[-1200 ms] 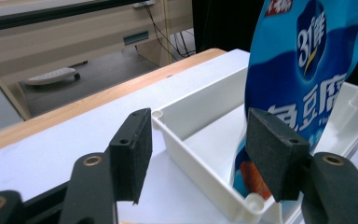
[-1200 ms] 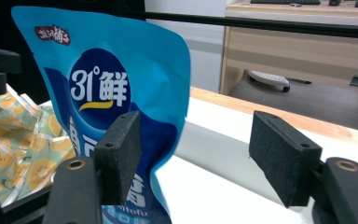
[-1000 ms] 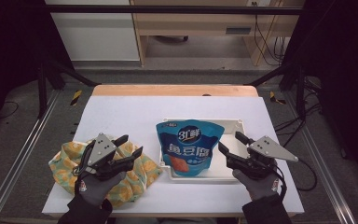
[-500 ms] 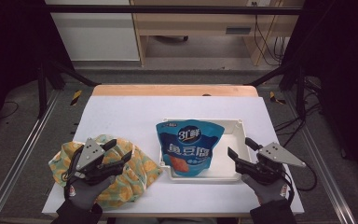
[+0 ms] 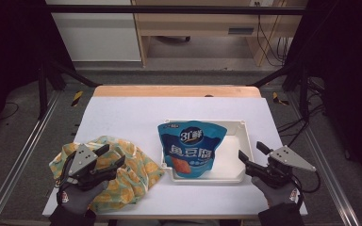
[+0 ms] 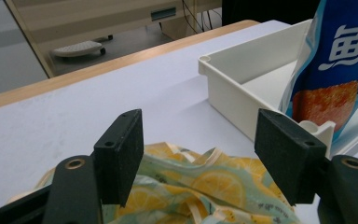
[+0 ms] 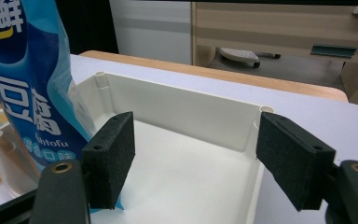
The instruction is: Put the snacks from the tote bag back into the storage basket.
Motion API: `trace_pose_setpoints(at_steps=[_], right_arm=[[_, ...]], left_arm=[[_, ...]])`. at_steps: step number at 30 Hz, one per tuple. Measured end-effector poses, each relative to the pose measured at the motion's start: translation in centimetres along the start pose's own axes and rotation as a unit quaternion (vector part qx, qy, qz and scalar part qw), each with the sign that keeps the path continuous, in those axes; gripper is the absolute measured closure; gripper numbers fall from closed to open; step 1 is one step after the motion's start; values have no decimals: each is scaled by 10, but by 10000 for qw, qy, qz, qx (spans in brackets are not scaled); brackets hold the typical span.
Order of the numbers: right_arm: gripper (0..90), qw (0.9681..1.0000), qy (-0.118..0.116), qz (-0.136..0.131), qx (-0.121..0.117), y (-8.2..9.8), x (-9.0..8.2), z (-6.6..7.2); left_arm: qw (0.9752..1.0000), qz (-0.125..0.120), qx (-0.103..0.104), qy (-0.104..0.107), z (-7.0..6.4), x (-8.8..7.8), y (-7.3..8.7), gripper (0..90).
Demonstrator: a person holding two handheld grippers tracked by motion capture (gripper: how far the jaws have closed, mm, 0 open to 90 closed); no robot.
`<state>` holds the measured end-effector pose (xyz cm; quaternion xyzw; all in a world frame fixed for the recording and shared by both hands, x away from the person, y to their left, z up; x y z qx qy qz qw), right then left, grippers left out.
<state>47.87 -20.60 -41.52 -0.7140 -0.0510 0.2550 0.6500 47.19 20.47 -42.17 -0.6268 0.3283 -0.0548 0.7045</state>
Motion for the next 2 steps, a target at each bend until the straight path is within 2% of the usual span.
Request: trace_pose_setpoints(at_steps=[2], right_arm=[[282, 10000, 10, 7, 2, 1, 0, -1]], left_arm=[[10000, 3, -27, -35, 4, -2, 3, 326]])
Point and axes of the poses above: each handheld gripper's, and its own axes: x roughly forward along the jaws, y roughly out of its underside, z roughly to its left, the point moved 10 cm from there along x, roughly forward along the jaws, and after that the axes turned 4 degrees about -x, right-handed, at the moved point
